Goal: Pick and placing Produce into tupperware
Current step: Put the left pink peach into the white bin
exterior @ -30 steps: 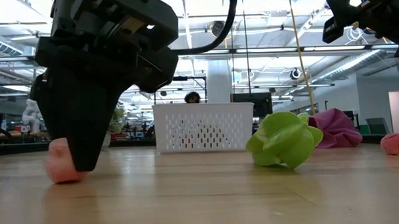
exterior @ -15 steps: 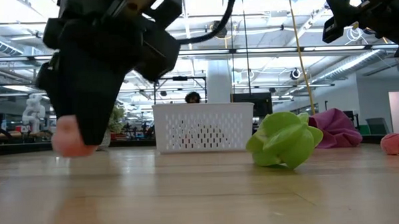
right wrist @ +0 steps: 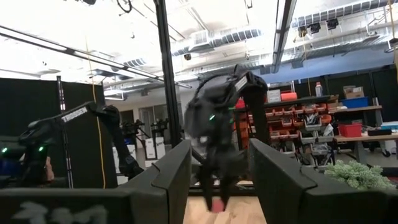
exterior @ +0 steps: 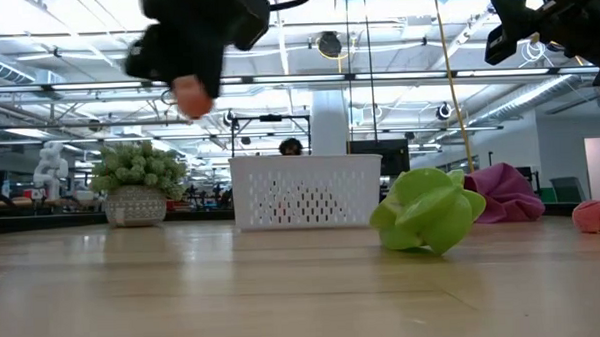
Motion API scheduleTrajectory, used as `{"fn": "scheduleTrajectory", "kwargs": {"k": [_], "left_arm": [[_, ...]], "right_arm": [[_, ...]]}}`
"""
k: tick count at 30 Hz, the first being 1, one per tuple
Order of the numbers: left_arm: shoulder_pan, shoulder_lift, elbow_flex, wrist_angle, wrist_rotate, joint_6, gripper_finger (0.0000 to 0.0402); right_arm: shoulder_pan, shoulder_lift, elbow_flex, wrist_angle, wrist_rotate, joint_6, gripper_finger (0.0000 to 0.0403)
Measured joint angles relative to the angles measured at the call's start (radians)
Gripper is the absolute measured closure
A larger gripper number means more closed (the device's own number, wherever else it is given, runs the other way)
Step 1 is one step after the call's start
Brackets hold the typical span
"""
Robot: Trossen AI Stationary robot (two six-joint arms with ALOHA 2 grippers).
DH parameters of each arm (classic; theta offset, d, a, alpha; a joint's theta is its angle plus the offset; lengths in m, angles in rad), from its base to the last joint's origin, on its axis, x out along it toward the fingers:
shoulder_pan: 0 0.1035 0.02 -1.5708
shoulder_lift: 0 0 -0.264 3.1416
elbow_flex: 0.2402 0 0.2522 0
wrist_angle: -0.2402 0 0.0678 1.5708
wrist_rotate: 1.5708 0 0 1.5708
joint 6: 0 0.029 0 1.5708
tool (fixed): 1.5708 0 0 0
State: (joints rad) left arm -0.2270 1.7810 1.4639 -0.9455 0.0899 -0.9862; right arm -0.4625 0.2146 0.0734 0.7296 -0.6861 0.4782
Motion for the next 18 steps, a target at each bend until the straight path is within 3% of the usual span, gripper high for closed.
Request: {"fn": "scheduleTrajectory", "kwargs": {"k": [6, 12, 18], "left_arm": [[0.158, -0.03, 0.007, 0.008, -0.007, 0.196, 0.0266], [0.31, -0.018, 0.096, 0.01, -0.015, 0.41, 0.0266], [0.427, -0.008, 0.147, 0.025, -0.04, 0.523, 0.0266]], "right_arm": [[0.0, 0.0, 0.0, -0.001, 0.0, -0.006, 0.0252], [0.0, 0.0, 0.0, -0.001, 0.0, -0.011, 0.0252], [0.0, 0.0, 0.0, -0.008, 0.0, -0.038, 0.0252]]}}
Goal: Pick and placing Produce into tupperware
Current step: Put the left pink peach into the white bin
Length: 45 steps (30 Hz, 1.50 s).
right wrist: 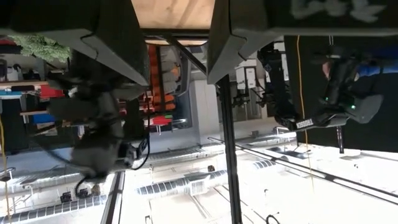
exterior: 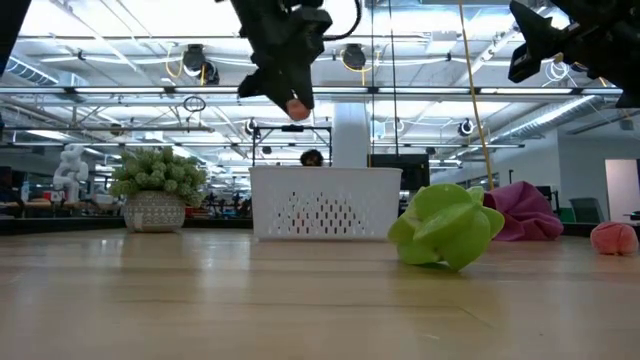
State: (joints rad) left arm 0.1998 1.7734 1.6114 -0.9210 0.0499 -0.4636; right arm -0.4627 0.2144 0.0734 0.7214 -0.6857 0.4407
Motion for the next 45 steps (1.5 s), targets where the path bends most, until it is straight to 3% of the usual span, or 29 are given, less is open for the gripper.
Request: {"fn": "scheduleTrajectory", "kwargs": {"k": [10, 24, 31, 45], "left_arm": [[0.089, 0.211, 0.007, 0.068, 0.116, 0.1, 0.0266], [0.082, 0.472, 0.234, -0.078, 0.117, 0.179, 0.0266], [0.079, 0.479, 0.312, -0.079, 0.027, 0.186, 0.0266], [0.075, 0.478, 0.33, -0.073, 0.024, 0.204, 0.0266]], "right_arm": [[0.0, 0.001, 0.0, -0.024, 0.0, -0.034, 0.0252], [0.0, 0.001, 0.0, -0.053, 0.0, -0.041, 0.0252], [0.0, 0.001, 0.0, -0.08, 0.0, -0.042, 0.0252], [0.0, 0.001, 0.0, -0.087, 0.0, -0.042, 0.0252]]}}
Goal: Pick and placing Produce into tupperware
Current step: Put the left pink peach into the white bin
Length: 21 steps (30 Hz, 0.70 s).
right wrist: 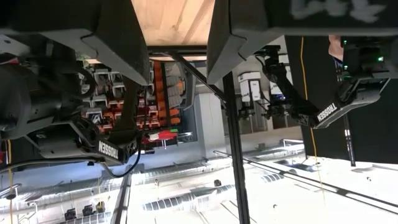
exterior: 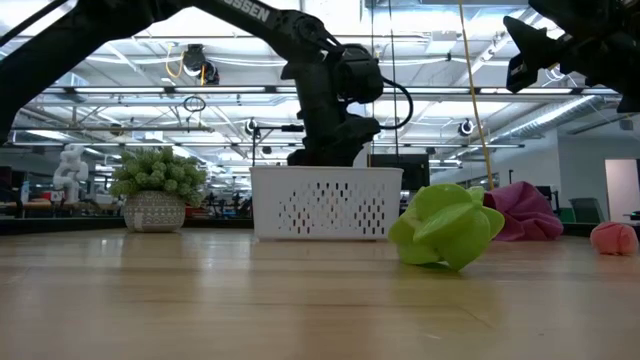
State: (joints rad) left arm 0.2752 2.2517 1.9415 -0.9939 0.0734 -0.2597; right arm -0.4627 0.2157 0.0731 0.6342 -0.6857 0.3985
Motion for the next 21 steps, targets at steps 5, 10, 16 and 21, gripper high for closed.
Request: {"fn": "scheduleTrajectory", "kwargs": {"k": [5, 10, 16, 21], "left_arm": [[0.0, 0.0, 0.0, 0.0, 0.0, 0.004, 0.0266], [0.0, 0.0, 0.0, 0.0, -0.004, 0.024, 0.0266], [0.0, 0.0, -0.001, -0.004, 0.002, 0.022, 0.0238], [0.0, 0.0, -0.017, 0.0, -0.004, 0.017, 0.0199]], "right_arm": [[0.0, 0.0, 0.0, 0.0, 0.0, 0.0, 0.0252], [0.0, 0.0, 0.0, 0.0, 0.0, 0.0, 0.0252], [0.0, 0.0, 0.0, 0.0, 0.0, -0.014, 0.0252], [0.0, 0.0, 0.0, 0.0, 0.0, -0.018, 0.0252]]}}
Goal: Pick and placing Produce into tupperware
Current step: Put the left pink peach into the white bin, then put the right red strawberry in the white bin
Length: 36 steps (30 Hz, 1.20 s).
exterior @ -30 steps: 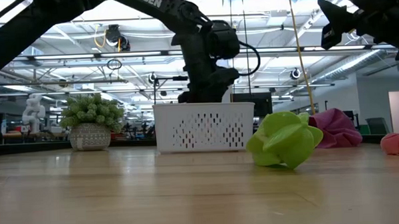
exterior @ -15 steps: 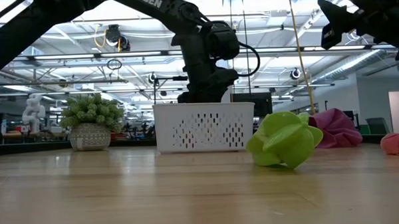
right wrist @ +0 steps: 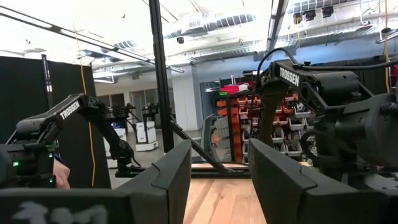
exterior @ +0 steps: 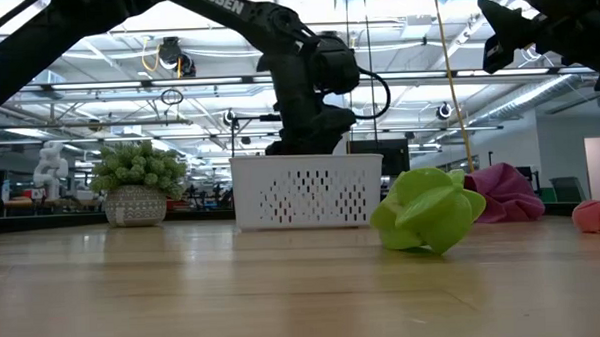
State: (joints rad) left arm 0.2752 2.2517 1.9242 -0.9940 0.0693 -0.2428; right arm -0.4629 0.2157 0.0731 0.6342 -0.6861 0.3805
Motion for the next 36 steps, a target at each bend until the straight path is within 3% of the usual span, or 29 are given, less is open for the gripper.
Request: {"fn": "scheduleTrajectory", "kwargs": {"k": [11, 16, 22, 24, 29, 36], "left_arm": [[0.004, -0.007, 0.016, -0.015, -0.011, -0.002, 0.017], [0.005, -0.008, 0.143, -0.163, -0.01, 0.001, 0.0169], [-0.019, -0.011, 0.387, -0.488, -0.021, -0.068, 0.0169], [-0.053, -0.011, 0.433, -0.572, -0.022, -0.11, 0.0169], [-0.183, -0.094, 0.357, -0.579, -0.009, -0.206, 0.0169], [-0.417, -0.121, 0.313, -0.576, -0.08, -0.446, 0.0169]], "right_arm": [[0.0, 0.0, 0.0, -0.007, 0.0, -0.001, 0.0252], [0.0, 0.0, 0.0, -0.015, 0.0, -0.001, 0.0252], [0.0, 0.0, 0.0, -0.022, 0.0, -0.001, 0.0252], [0.0, 0.0, 0.0, -0.028, 0.0, 0.0, 0.0252], [0.0, 0.0, 0.0, -0.046, 0.001, 0.0, 0.0252], [0.0, 0.0, 0.0, -0.057, 0.001, 0.0, 0.0252]]}}
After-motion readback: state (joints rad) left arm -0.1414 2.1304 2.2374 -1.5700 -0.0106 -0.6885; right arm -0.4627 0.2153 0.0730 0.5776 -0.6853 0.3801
